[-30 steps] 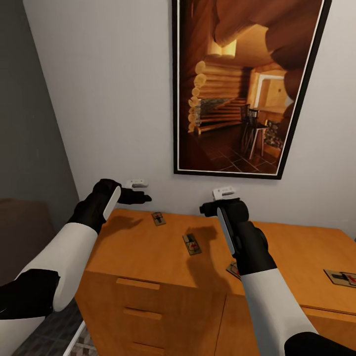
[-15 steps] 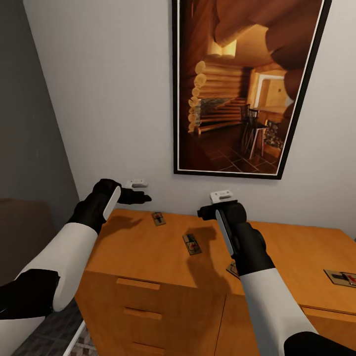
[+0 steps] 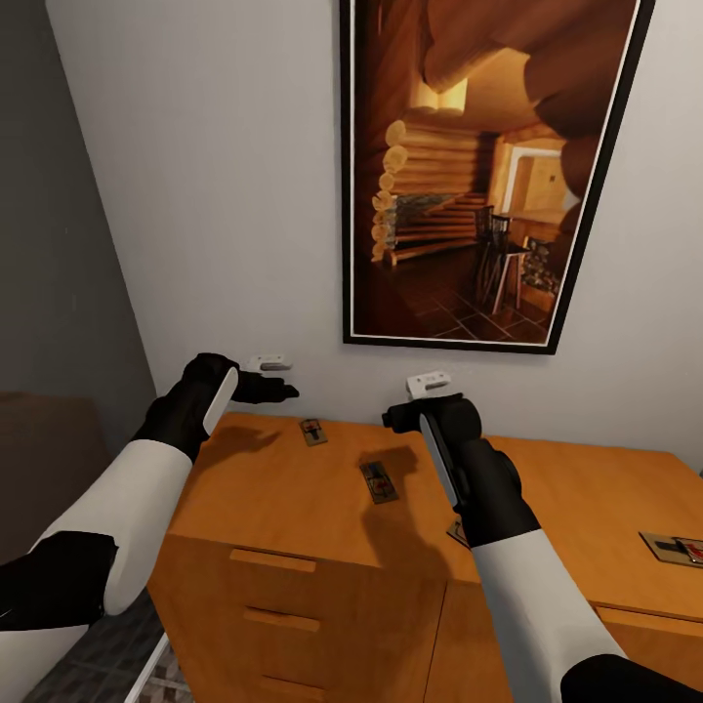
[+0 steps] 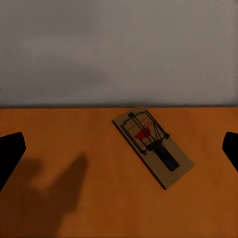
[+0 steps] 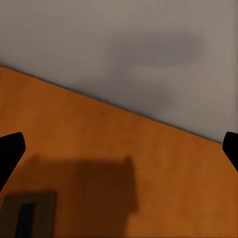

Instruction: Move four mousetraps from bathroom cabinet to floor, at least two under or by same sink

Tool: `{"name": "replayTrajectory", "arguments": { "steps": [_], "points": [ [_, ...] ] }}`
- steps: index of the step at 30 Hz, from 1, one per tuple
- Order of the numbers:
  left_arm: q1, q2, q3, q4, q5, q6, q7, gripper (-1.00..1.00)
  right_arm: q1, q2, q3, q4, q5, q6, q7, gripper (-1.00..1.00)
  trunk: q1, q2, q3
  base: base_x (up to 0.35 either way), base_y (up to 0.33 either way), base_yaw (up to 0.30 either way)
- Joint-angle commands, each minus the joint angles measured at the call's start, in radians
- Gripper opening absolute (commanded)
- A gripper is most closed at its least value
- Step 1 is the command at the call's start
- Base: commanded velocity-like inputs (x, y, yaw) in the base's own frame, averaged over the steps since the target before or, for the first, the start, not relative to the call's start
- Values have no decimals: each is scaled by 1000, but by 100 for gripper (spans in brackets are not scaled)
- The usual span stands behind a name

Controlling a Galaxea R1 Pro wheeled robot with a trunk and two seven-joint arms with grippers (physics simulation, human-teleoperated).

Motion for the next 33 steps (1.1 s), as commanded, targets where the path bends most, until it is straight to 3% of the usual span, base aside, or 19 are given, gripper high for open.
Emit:
{"name": "replayTrajectory", "arguments": {
  "steps": [1,13,24,33],
  "points": [
    [-1,1,-2,0,9,4,6,100,-1,0,2,0,4,5,1,100,0,-1,-1,0,0,0],
    [-1,12,-1,19,13,4,10,100,-1,0,0,25,-4,5,7,100,0,-1,-1,0,0,0],
    [-1,15,-1,36,11,4,8,100,-4,0,-1,137,-10,5,15,100,0,-1,-1,0,0,0],
    [-1,15,-2,37,11,4,8,100,-123,0,-1,364,-110,5,77,100,0,-1,-1,0,0,0]
  ]
}}
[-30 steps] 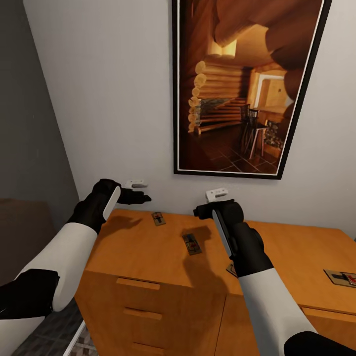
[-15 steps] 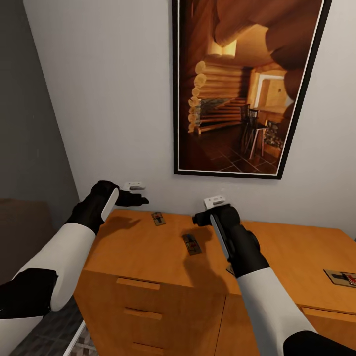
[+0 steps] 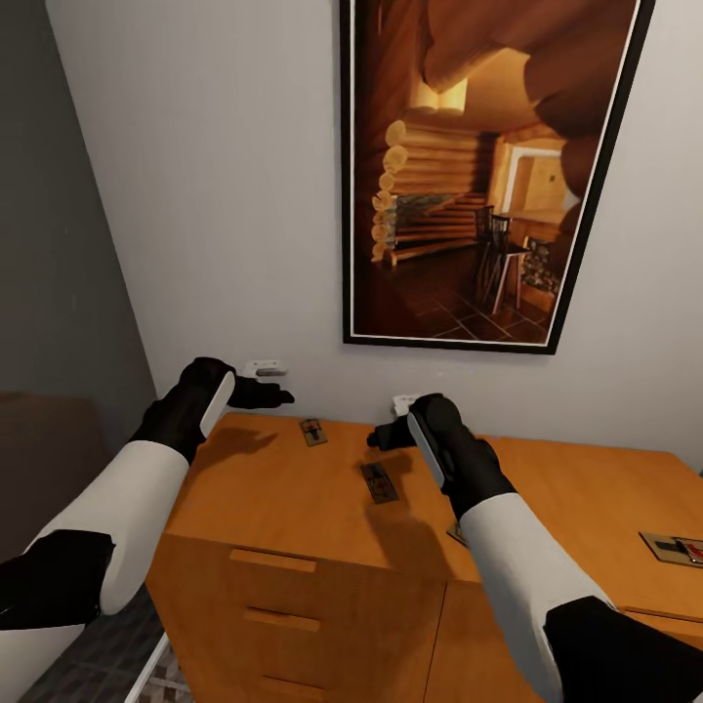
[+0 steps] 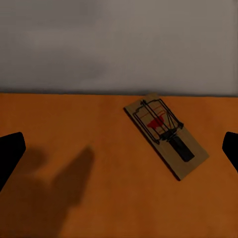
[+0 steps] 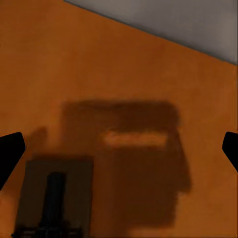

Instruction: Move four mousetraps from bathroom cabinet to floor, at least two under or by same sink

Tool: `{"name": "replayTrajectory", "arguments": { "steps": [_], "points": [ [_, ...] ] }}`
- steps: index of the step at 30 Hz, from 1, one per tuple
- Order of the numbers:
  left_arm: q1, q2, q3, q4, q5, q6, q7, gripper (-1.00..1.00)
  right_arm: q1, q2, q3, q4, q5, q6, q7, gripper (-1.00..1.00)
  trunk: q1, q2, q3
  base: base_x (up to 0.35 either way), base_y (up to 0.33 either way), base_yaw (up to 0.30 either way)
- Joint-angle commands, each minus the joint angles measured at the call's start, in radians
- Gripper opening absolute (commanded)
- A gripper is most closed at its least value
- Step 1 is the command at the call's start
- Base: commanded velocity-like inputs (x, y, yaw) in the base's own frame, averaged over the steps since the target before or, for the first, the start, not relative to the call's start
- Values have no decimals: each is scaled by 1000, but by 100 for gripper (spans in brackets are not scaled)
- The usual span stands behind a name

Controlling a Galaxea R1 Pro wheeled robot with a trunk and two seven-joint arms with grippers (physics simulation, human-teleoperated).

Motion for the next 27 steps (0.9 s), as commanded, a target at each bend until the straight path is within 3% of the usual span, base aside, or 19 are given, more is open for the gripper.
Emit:
{"name": "replayTrajectory", "arguments": {
  "steps": [1,27],
  "points": [
    [-1,1,-4,-1,10,4,5,100,-7,0,0,5,3,4,6,100,0,-1,-1,0,0,0],
    [-1,2,-3,-9,10,4,3,100,-38,0,-5,-6,-17,4,10,100,0,-1,-1,0,0,0]
  ]
}}
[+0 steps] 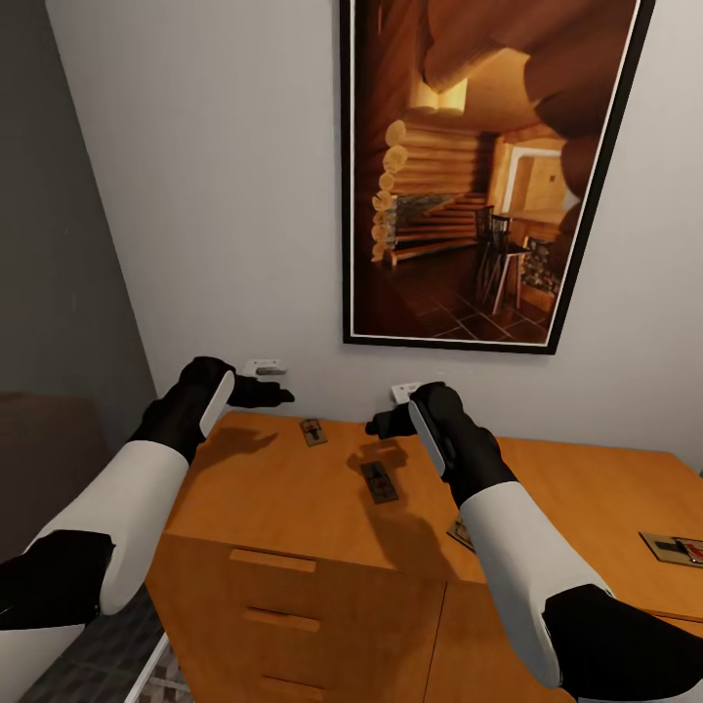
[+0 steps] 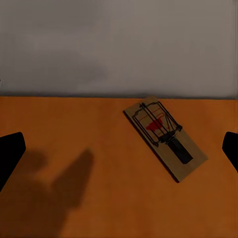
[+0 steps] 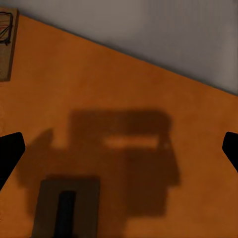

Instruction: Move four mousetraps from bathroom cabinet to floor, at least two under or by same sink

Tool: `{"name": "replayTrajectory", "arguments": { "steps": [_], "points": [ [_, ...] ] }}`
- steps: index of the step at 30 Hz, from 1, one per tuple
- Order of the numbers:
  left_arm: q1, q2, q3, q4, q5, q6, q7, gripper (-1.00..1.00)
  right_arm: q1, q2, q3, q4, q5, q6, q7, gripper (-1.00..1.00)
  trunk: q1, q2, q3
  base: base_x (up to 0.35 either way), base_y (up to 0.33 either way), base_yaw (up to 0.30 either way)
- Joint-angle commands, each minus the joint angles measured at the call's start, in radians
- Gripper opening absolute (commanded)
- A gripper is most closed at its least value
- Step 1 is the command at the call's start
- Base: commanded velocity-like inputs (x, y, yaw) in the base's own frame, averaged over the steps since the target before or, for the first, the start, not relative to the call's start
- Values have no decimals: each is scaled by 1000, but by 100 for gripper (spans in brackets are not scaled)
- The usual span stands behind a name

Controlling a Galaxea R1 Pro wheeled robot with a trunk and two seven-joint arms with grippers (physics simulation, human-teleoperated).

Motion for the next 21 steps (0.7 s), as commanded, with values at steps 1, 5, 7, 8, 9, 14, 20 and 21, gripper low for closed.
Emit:
{"name": "replayTrajectory", "arguments": {
  "steps": [1,5,7,8,9,14,20,21],
  "points": [
    [-1,2,-4,-1,10,5,5,100,-1,0,0,-1,3,4,4,100,0,-1,-1,0,0,0],
    [-1,2,-4,-2,9,5,4,100,-1,0,0,-1,2,4,4,100,0,-1,-1,0,0,0],
    [-1,2,-4,-3,9,5,4,100,-1,0,0,1,1,4,4,100,0,-1,-1,0,0,0],
    [-1,2,-5,-3,9,6,4,100,-1,0,0,3,0,4,4,100,0,-1,-1,0,0,0],
    [-1,1,-5,-4,10,6,4,100,-1,0,0,4,0,4,4,100,0,-1,-1,0,0,0],
    [-1,-1,-5,-4,9,6,4,100,-2,0,1,7,-2,4,7,100,0,-1,-1,0,0,0],
    [-1,-3,-6,-2,9,6,5,100,-43,0,0,56,-4,4,59,100,0,-1,-1,0,0,0],
    [-1,-3,-6,-2,9,6,5,100,-48,0,0,71,-4,4,71,100,0,-1,-1,0,0,0]
  ]
}}
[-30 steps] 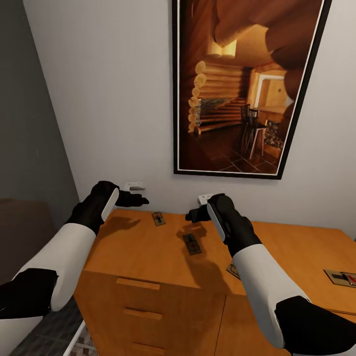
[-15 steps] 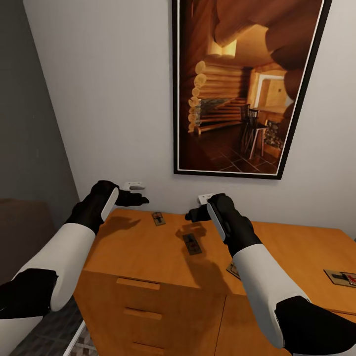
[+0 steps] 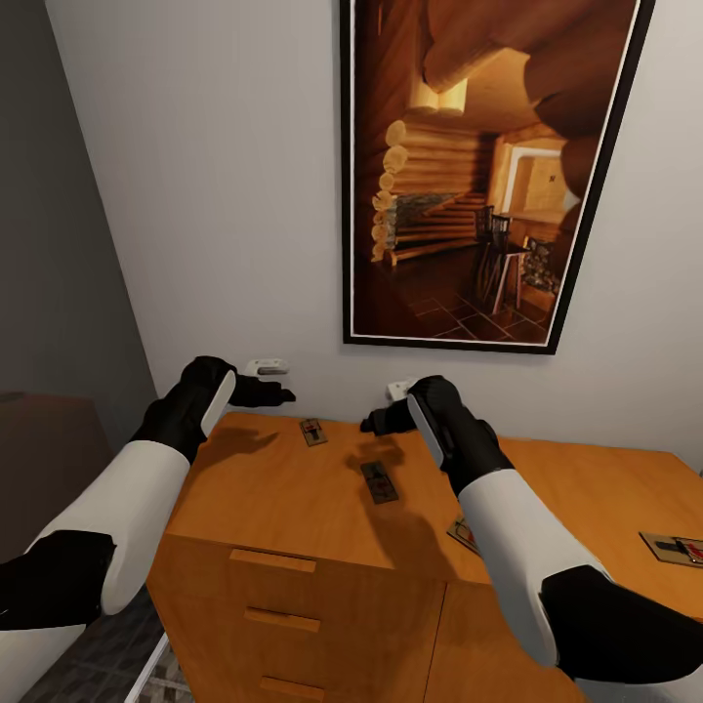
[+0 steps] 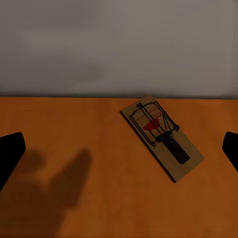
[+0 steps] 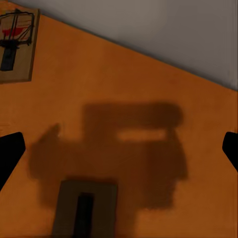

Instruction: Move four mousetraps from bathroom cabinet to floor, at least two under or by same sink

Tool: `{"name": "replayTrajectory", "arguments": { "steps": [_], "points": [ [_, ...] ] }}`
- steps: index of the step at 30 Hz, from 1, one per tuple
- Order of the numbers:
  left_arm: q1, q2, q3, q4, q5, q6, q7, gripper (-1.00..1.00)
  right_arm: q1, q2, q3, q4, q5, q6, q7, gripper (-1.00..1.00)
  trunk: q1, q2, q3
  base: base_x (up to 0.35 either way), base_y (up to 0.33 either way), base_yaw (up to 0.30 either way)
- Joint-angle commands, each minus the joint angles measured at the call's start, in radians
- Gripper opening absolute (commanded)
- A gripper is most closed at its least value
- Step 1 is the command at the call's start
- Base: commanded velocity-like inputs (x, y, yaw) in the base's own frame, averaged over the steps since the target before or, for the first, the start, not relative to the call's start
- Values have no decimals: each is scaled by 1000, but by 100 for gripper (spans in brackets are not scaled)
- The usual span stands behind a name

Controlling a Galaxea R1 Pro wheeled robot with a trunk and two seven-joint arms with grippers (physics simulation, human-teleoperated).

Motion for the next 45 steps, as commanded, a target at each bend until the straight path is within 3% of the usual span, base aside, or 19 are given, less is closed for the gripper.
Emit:
{"name": "replayTrajectory", "arguments": {
  "steps": [1,10,45],
  "points": [
    [-1,1,-4,0,10,4,5,100,-12,0,0,30,3,4,26,100,0,-1,-1,0,0,0],
    [-1,1,-4,2,10,4,5,100,-34,0,0,91,4,4,68,100,0,-1,-1,0,0,0],
    [-1,1,-4,-11,8,35,2,100,-36,0,-1,114,5,4,76,100,0,-1,-1,0,0,0]
  ]
}}
